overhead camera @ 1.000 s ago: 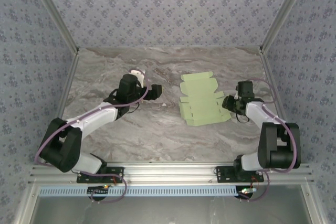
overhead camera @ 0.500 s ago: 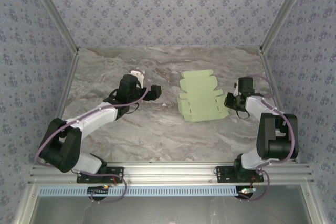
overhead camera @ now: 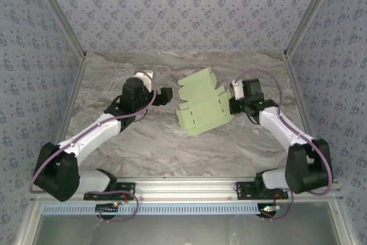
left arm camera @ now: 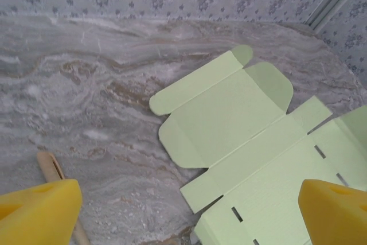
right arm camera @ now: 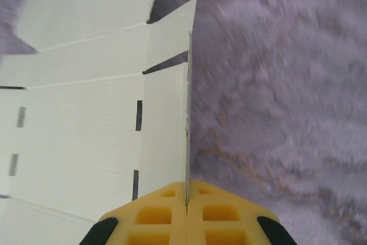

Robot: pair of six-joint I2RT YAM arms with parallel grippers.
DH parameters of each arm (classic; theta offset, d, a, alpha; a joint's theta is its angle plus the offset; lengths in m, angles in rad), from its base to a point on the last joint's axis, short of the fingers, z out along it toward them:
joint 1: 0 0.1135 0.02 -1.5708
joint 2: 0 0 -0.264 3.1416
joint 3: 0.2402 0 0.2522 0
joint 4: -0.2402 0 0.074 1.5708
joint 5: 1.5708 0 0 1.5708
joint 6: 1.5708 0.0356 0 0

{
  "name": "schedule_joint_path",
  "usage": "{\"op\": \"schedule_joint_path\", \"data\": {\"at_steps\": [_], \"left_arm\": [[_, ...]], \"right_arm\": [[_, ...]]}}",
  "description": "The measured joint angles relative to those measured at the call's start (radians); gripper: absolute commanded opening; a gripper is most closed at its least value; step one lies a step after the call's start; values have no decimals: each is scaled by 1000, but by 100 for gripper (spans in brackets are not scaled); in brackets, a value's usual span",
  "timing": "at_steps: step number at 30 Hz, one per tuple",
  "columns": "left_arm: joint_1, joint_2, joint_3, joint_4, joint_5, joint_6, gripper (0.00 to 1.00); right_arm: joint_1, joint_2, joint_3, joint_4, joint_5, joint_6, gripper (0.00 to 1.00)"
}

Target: Fold the paper box

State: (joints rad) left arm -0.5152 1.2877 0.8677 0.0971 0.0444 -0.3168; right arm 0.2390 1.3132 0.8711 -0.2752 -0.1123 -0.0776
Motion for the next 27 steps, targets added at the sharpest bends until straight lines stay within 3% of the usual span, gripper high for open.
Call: {"op": "schedule_joint_path", "data": {"at_steps": [6, 11, 18, 24, 27], "left_arm": [[11, 0, 179, -98, 116, 169, 87], [-37, 57, 440, -242, 234, 383, 86], [-183, 144, 706, -555, 265, 736, 86], [-185, 215, 844, -796, 282, 948, 86], [-185, 261, 921, -896, 301, 1019, 81]], "right_arm": [[30, -108, 148, -55, -108, -167, 0], [45, -113, 275, -133, -255, -294, 0], [81, -77, 407, -272, -360, -442, 0], [80, -75, 410, -338, -451, -543, 0], [80, -74, 410, -358, -492, -589, 0]]}}
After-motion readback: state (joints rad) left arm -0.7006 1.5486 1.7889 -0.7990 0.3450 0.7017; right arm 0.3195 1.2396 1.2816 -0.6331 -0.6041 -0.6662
